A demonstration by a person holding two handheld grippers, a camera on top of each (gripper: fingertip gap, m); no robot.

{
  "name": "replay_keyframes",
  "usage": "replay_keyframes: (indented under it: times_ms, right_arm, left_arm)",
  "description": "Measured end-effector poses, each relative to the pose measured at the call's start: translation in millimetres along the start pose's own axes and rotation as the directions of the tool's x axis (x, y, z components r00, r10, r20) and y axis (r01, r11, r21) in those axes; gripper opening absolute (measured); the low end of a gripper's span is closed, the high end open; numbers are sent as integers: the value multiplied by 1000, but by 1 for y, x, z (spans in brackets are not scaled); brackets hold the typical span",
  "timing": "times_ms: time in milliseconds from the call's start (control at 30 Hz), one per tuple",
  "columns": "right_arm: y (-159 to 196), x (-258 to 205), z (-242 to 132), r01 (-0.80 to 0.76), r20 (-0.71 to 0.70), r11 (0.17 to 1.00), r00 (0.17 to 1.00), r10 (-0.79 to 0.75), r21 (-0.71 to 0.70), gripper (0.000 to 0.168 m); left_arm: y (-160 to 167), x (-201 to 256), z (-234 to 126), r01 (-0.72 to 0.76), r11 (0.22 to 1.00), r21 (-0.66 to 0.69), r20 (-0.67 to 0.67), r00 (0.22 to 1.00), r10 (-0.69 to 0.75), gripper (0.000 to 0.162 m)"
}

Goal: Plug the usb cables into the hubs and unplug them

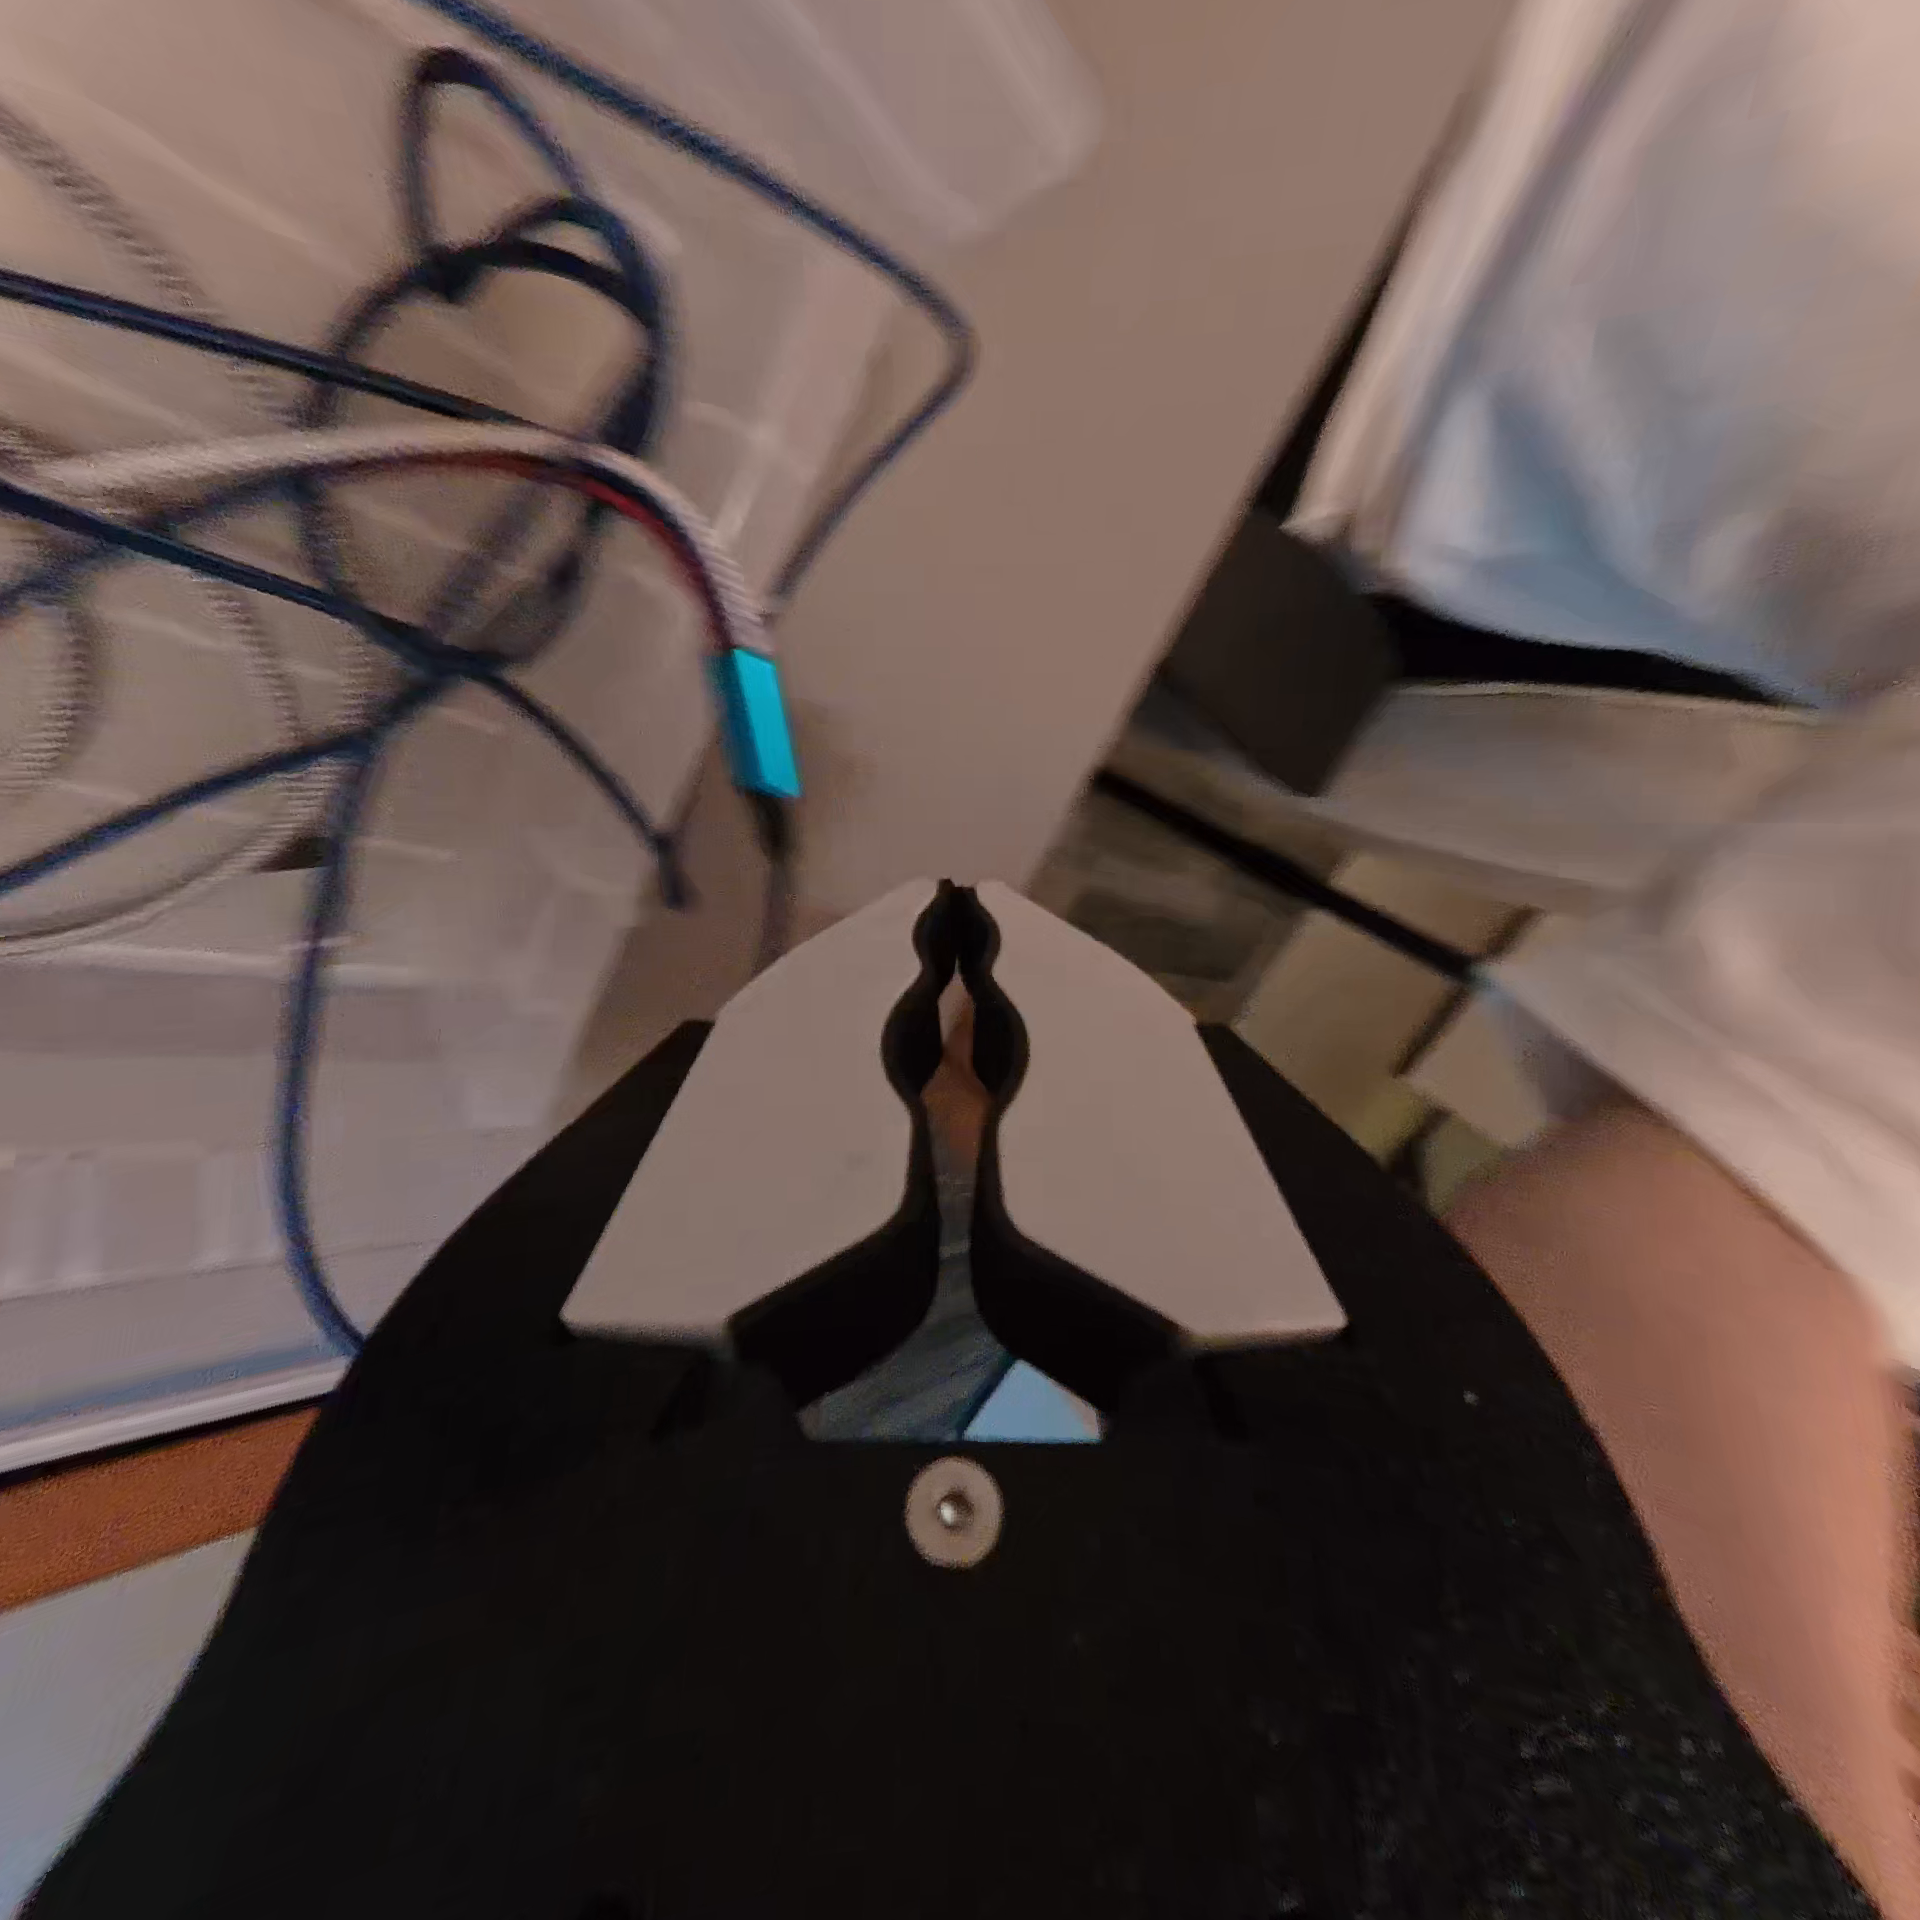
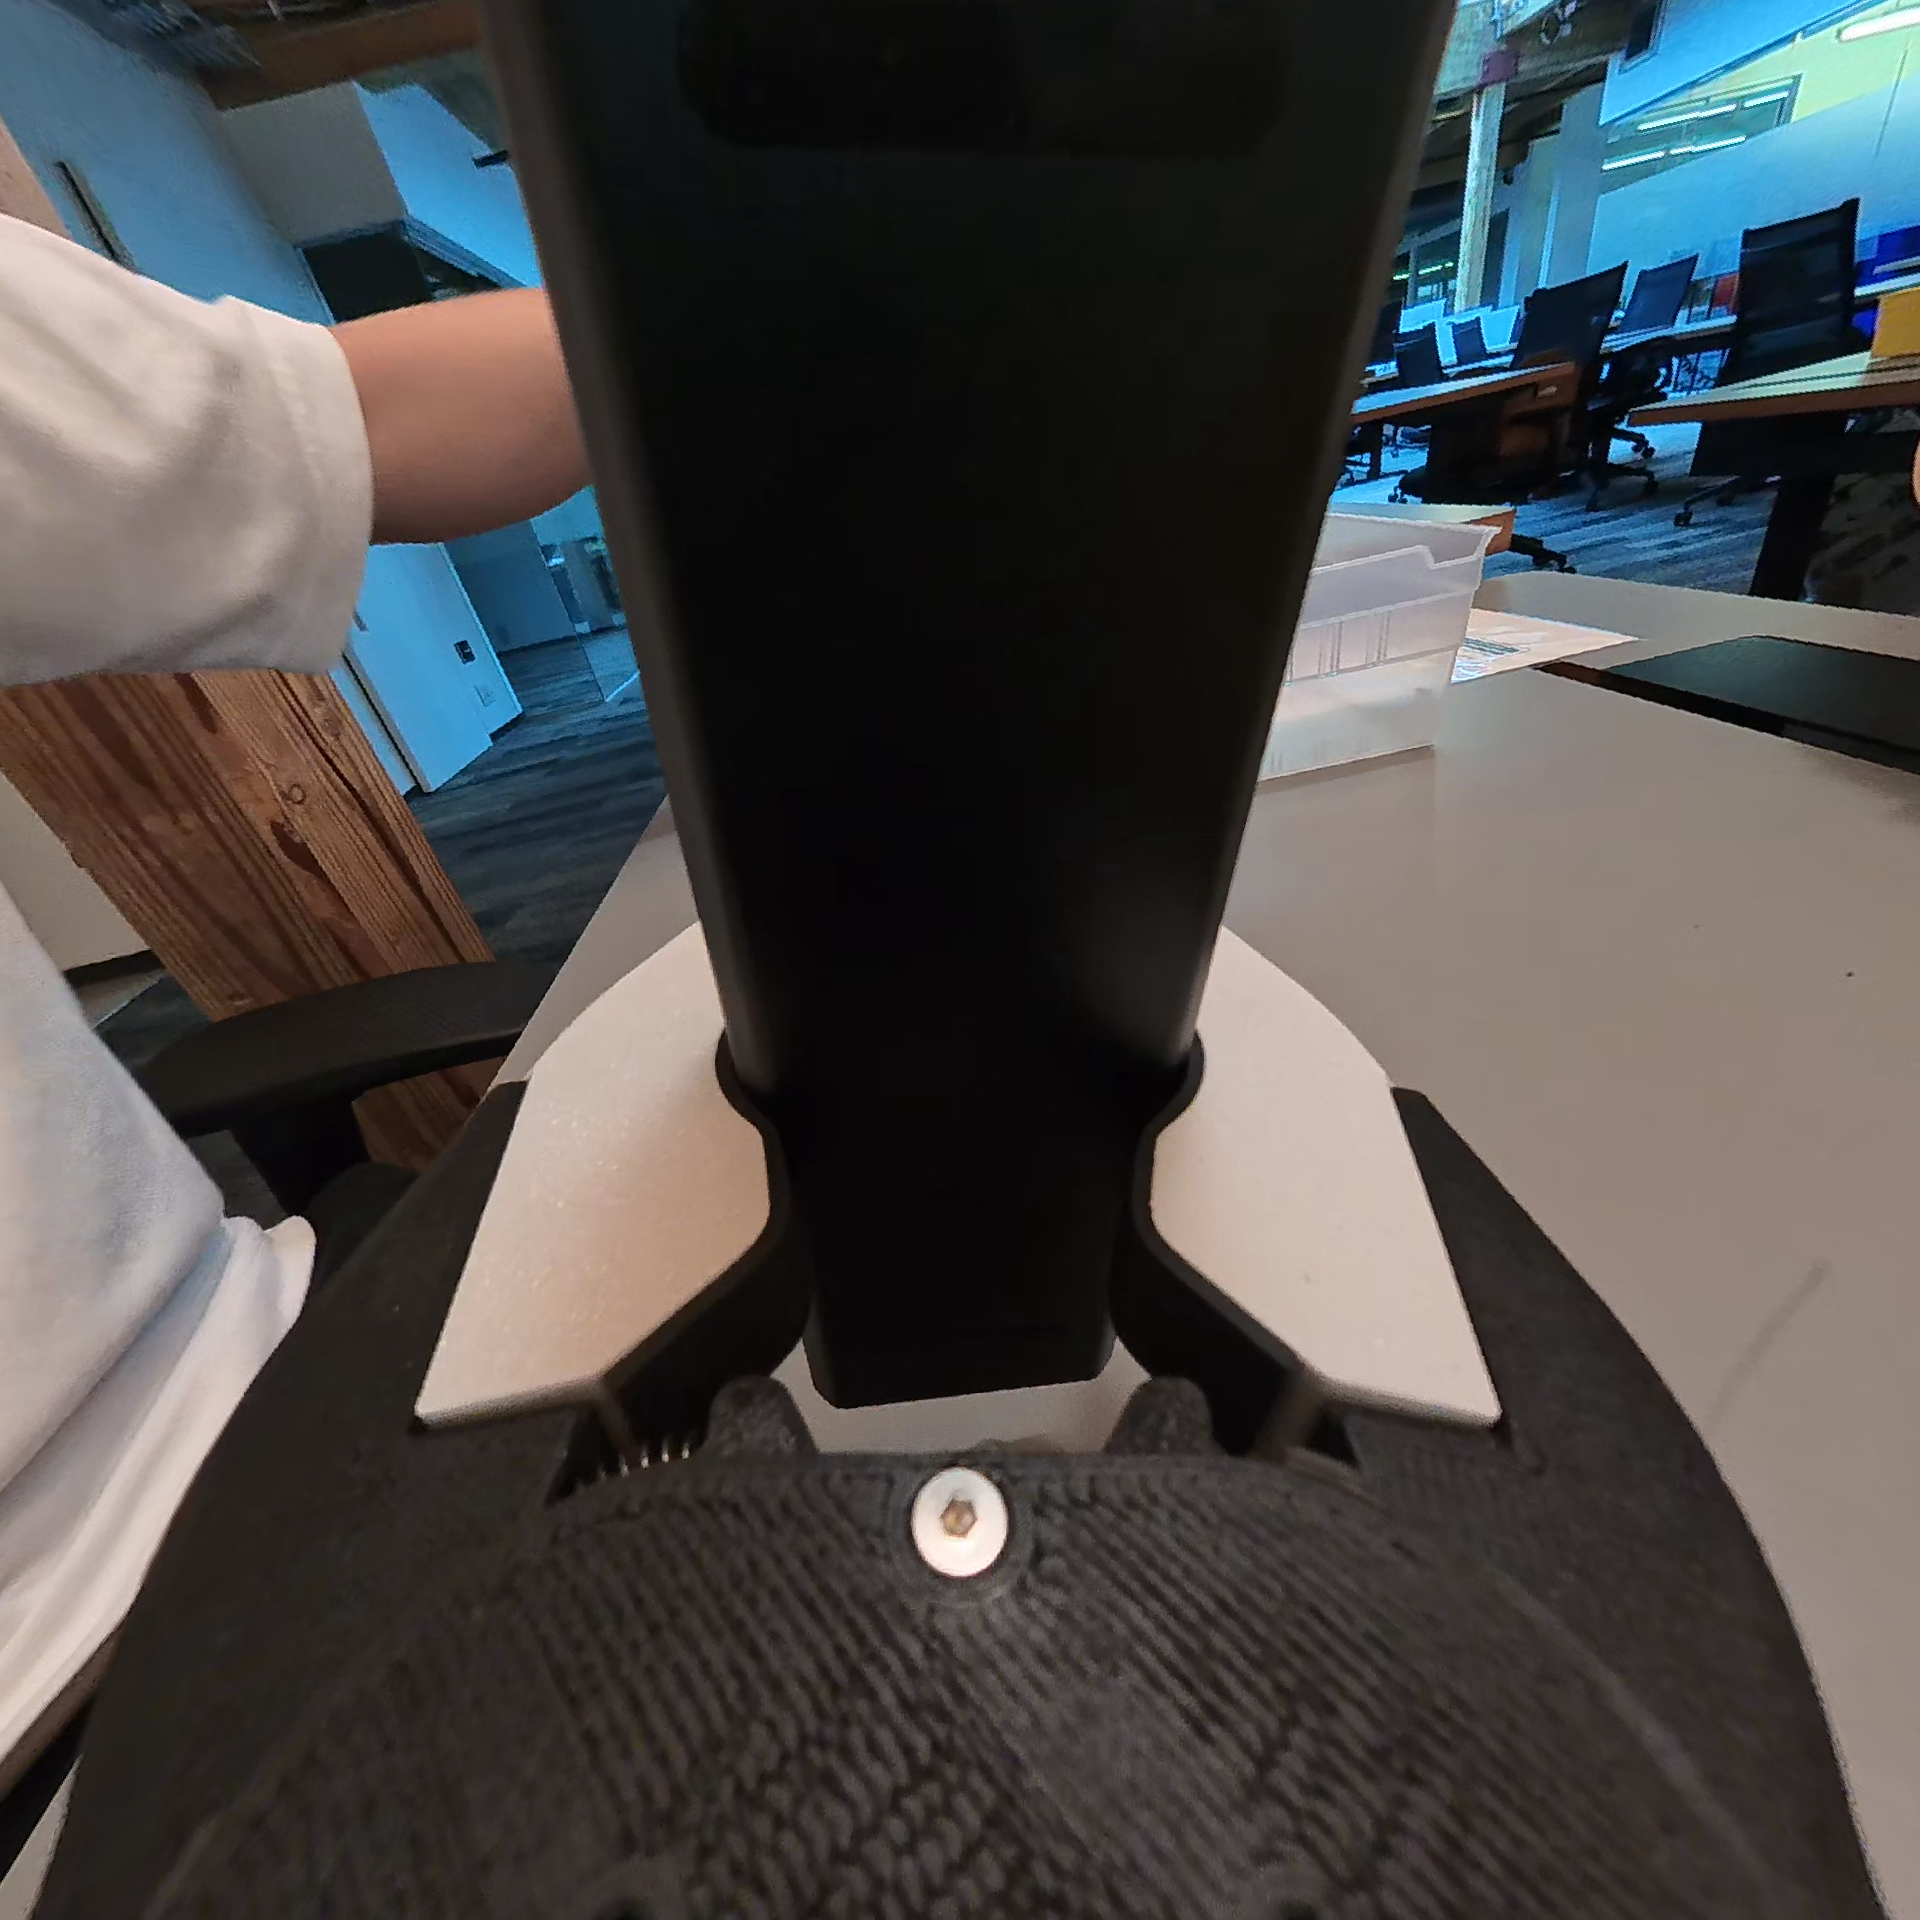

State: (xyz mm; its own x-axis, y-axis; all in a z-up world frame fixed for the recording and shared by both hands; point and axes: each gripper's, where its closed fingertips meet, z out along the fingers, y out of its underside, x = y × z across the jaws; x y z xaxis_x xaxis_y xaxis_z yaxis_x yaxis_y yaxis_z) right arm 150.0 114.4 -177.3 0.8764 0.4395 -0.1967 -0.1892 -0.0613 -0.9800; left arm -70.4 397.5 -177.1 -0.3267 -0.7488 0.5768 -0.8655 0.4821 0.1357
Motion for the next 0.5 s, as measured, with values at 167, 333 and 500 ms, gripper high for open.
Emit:
replay_keyframes:
  times_ms: [167, 333, 500]
  right_arm:
    - [-1, 1, -1, -14, 5, 1000, 1000, 14, 8, 73]
    - [-2, 2, -2, -27, 6, 999, 1000, 27, 17, 73]
    - [-4, 3, -3, -36, 7, 999, 999, 36, 28, 73]
  left_arm:
    - [-11, 14, -36, -107, 976, 188, 63, 993, 97, 7]
    - [-88, -55, -76, -65, 797, 600, 456, 847, -274, 25]
    - [-103, -106, -40, -40, 863, 504, 654, 670, -351, 2]
